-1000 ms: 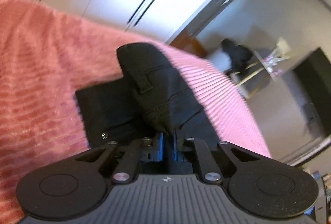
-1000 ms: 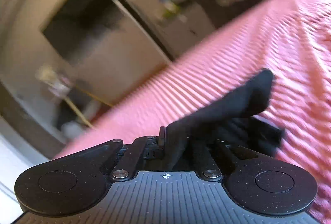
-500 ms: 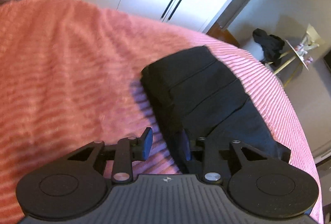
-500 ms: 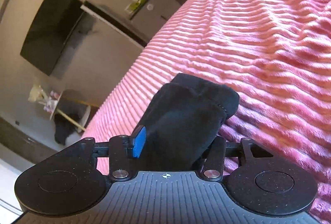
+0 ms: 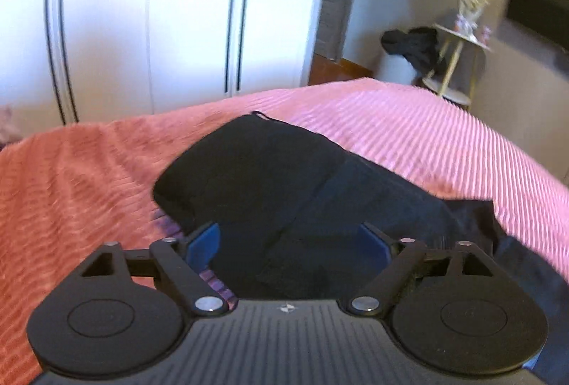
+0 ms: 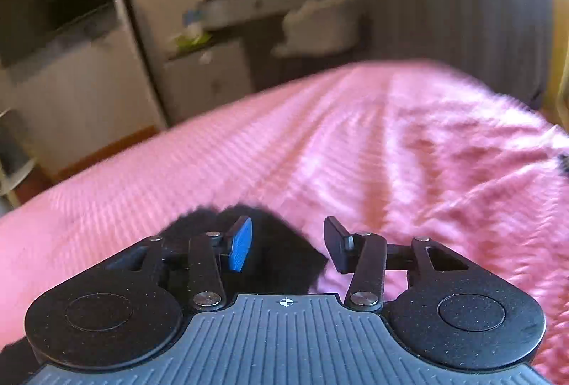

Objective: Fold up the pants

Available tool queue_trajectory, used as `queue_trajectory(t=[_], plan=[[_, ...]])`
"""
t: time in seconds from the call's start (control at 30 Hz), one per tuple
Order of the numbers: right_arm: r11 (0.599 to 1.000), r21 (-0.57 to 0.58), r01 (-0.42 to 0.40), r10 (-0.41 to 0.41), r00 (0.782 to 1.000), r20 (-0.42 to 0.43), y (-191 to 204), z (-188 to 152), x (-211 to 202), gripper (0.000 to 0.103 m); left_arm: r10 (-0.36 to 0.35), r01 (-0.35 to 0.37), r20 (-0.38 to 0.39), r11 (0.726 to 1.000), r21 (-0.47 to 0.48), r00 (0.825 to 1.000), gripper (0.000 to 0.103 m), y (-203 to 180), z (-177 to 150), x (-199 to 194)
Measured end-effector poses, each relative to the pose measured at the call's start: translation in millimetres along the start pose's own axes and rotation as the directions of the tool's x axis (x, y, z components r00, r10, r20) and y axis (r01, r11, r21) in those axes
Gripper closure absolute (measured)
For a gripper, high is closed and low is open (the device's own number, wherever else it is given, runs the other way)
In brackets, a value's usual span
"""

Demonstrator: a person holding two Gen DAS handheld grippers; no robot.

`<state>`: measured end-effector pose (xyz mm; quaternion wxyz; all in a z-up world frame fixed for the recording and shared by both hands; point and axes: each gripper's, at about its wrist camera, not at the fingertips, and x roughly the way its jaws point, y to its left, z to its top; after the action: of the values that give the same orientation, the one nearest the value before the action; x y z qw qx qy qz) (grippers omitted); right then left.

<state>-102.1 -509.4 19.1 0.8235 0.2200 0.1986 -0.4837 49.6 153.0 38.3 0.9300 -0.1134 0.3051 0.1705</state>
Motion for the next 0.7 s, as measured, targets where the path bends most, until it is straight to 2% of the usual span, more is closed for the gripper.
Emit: queue_trajectory(t=[0.07, 0.13, 0.17, 0.23, 0.3, 0.4, 0.47, 0.53, 0.6, 0.63, 0.7], plan=[[1.000, -0.016, -0.004, 0.005, 0.998, 0.062, 14.8, 3.3, -17.1, 0.051, 0.019, -0.018, -0.007, 0.999, 0.033, 1.000, 0.017, -6.1, -6.2, 7.9], [0.992, -0.056, -0.112, 0.116, 0.990, 0.077, 39.9, 2.9, -31.4, 0.052, 0.038, -0.038, -0.007, 0.998, 0.043, 0.999, 0.016, -7.4, -13.0, 17.6], [0.974, -0.095, -0.206, 0.212, 0.976, 0.057, 60.1, -0.4, -38.6, 0.052, 0.043, -0.042, -0.009, 0.998, 0.038, 0.999, 0.015, -8.0, -16.6, 21.2], [0.894, -0.192, -0.405, 0.407, 0.913, -0.028, 110.5, -16.0, -52.4, 0.052, 0.053, -0.052, -0.022, 0.998, 0.020, 0.998, 0.014, -6.8, -23.2, 28.2], [0.753, -0.284, -0.593, 0.573, 0.804, -0.161, 170.0, -44.1, -67.6, 0.054, 0.064, -0.063, -0.030, 0.998, 0.018, 0.998, 0.010, -5.3, -29.2, 32.7], [0.527, -0.343, -0.778, 0.685, 0.627, -0.371, 261.7, -102.0, -91.5, 0.061, 0.085, -0.083, -0.062, 0.996, 0.034, 0.994, 0.009, -1.4, -36.2, 40.0], [0.386, -0.380, -0.841, 0.709, 0.534, -0.461, 320.4, -143.1, -112.1, 0.063, 0.079, -0.076, -0.061, 0.996, 0.049, 0.995, 0.009, 2.3, -38.6, 39.7], [0.289, -0.397, -0.871, 0.713, 0.473, -0.518, 366.4, -175.1, -128.8, 0.061, 0.086, -0.082, -0.042, 0.993, 0.089, 0.995, 0.009, 5.1, -39.7, 36.8], [0.236, -0.389, -0.891, 0.696, 0.434, -0.572, 406.1, -199.7, -133.1, 0.056, 0.100, -0.097, -0.018, 0.986, 0.135, 0.995, 0.009, 6.2, -38.5, 32.3], [0.217, -0.382, -0.898, 0.688, 0.418, -0.593, 422.5, -210.0, -135.7, 0.055, 0.102, -0.100, -0.008, 0.984, 0.151, 0.995, 0.009, 7.1, -36.8, 30.3], [0.194, -0.379, -0.905, 0.661, 0.406, -0.631, 444.7, -229.9, -141.1, 0.052, 0.095, -0.096, 0.010, 0.982, 0.165, 0.995, 0.009, 9.3, -31.2, 27.7]])
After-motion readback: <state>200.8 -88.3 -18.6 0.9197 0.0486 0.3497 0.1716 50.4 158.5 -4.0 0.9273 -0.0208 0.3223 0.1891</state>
